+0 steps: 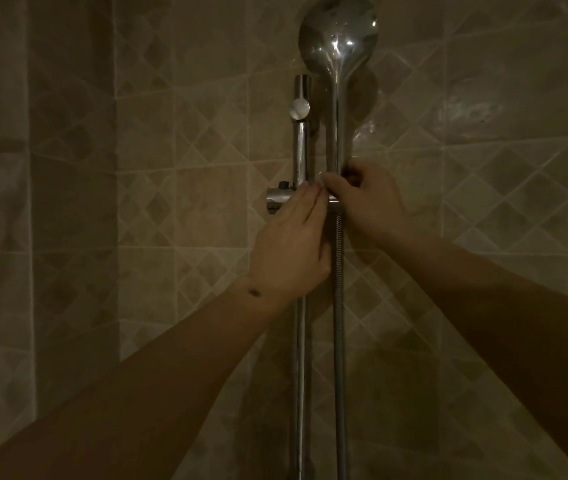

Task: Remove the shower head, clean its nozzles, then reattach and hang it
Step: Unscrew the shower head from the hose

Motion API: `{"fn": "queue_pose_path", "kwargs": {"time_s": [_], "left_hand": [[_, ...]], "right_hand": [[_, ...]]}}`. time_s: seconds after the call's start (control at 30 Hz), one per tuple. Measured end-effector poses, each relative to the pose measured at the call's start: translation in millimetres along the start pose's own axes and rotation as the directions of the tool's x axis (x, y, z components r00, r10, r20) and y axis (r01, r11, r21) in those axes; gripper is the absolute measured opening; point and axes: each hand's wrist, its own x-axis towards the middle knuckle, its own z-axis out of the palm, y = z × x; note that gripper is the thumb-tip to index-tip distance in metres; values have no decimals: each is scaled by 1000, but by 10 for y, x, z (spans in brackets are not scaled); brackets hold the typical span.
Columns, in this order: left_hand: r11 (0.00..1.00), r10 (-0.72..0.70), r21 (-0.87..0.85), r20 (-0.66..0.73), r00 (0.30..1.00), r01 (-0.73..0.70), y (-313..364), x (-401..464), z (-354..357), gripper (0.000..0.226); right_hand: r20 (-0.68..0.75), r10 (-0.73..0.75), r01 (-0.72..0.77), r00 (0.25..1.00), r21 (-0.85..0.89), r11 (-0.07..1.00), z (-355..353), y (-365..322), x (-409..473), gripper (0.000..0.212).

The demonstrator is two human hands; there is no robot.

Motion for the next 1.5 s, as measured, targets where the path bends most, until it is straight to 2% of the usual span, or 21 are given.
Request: {"fn": "queue_pose_path", "kwargs": {"time_s": [0.33,0.47,0.63,0.73,0.8,0.87,0.93,1.0,1.13,1.23,1.27,1.37,1.43,1.5], "left_hand": [[1000,1,-26,-82,997,-4,37,-12,2,66],[1000,19,-19,-96,995,-21,25,-9,-4,66],[1000,16,-20,-87,996,-18,34,-11,-3,63],[983,-44,-179,-50,998,34,78,15,-32,57],[874,-186,-463,-37,982,148,154,-1,-110,42],[622,-319,-754,3,948,212,262,-85,-195,31],[365,-410,-890,111,905,274,334,-232,-236,30],[203,-466,-916,221,857,347,369,-431,-256,26],[40,-524,-882,381,762,469,398,-903,-213,22],[-104,-593,-860,457,663,500,441,-1301,-175,3],[-139,-631,-850,471,616,508,446,-1431,-156,6],[-188,-707,-801,512,488,568,430,-1788,-98,34],[-216,-718,-768,543,435,603,413,-1960,-74,45],[-239,-725,-761,553,411,604,377,-2051,-62,49]], "right_hand": [[-36,-29,28,999,-22,999,-67,-194,109,29],[-82,4,-3,997,9,1000,-187,-195,152,24],[-52,61,-60,997,14,998,-337,-94,-28,22],[-31,74,-76,997,-45,996,-357,-20,-320,26],[26,80,-81,996,17,997,-336,18,-555,25],[100,104,-115,990,111,987,-273,49,-799,22],[171,122,-155,978,191,969,-188,66,-1059,25],[239,116,-174,964,237,956,-90,56,-1351,27],[371,65,-216,927,381,899,174,26,-1957,13],[431,57,-270,901,450,851,379,36,-2338,12],[449,59,-285,892,454,844,432,42,-2447,14],[518,69,-344,853,457,821,568,57,-2730,32],[570,113,-419,814,441,793,658,77,-2882,30],[582,175,-470,794,404,785,727,98,-2985,19]]}}
